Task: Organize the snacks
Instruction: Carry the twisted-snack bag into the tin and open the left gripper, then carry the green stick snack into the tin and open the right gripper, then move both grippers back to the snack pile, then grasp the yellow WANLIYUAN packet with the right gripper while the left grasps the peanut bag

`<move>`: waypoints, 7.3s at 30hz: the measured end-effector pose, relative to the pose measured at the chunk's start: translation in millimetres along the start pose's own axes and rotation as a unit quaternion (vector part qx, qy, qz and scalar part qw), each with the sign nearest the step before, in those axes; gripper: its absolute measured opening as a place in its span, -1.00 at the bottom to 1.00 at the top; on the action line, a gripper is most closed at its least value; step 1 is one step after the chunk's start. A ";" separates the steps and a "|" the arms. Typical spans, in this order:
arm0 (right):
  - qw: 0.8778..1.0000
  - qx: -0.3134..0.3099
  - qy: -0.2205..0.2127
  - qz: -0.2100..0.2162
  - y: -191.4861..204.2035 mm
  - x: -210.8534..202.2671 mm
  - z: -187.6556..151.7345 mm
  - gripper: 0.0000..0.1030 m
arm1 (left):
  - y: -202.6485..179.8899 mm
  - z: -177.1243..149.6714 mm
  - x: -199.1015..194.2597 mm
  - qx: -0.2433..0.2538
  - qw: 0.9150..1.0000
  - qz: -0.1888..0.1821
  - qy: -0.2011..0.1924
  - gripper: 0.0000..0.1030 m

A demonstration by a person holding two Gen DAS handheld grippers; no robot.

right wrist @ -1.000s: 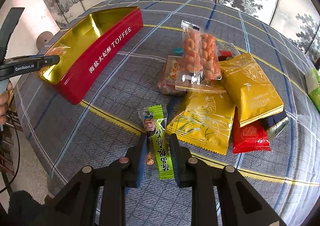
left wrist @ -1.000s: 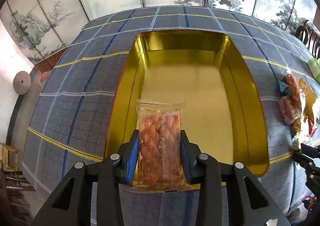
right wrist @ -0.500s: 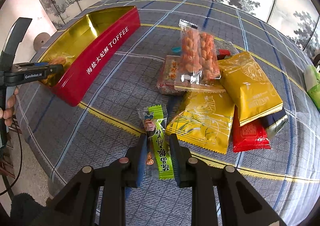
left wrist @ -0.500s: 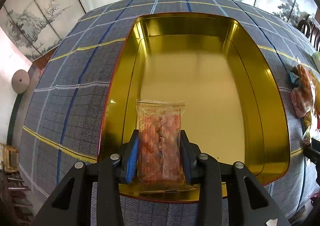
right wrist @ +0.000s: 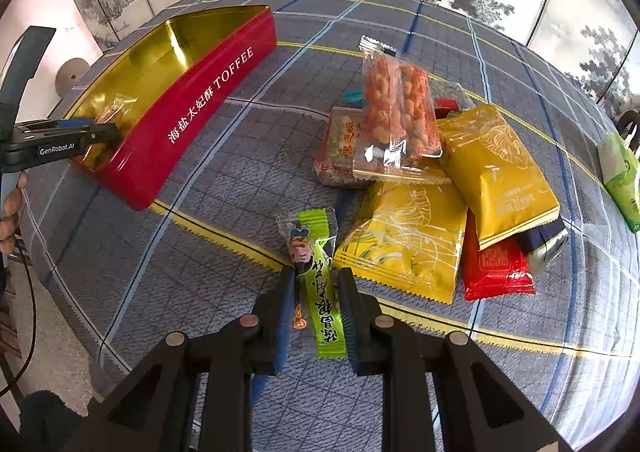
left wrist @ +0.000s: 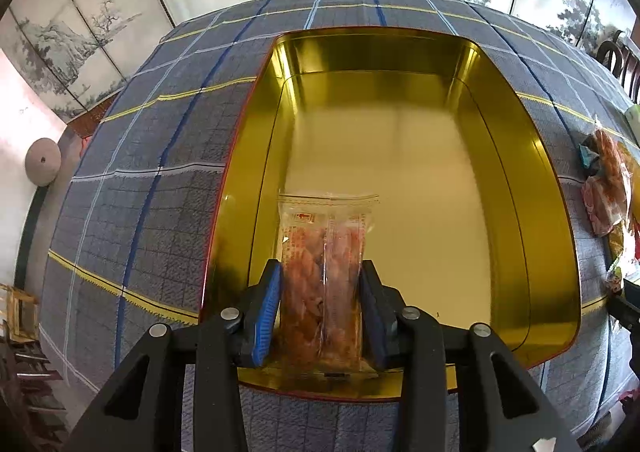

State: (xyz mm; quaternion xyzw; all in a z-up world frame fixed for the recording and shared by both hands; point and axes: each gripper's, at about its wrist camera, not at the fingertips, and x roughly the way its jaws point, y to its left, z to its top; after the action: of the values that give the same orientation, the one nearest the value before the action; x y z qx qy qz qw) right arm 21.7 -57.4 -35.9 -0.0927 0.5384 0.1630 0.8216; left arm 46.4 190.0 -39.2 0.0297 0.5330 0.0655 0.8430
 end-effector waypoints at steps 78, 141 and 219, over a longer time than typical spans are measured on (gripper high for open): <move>0.995 -0.063 -0.044 0.067 148.9 34.1 113.3 -0.59 | 105.6 -66.0 -60.2 -0.141 0.987 0.070 -0.028 0.40; 0.995 -0.078 -0.060 -0.030 -103.9 5.3 58.1 0.23 | -98.4 -4.5 -81.6 0.012 0.999 -0.014 -0.043 0.44; 0.971 0.172 -0.136 -0.091 -263.2 13.3 10.1 0.08 | -249.6 70.9 -12.2 -0.010 0.994 -0.105 0.012 0.24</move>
State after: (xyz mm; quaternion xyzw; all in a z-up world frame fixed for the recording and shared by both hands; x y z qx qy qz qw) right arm 132.0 -296.5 -50.1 0.0245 0.4310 0.0034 0.9020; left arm 124.8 -57.4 -27.7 -0.0357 0.5430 -0.0180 0.8388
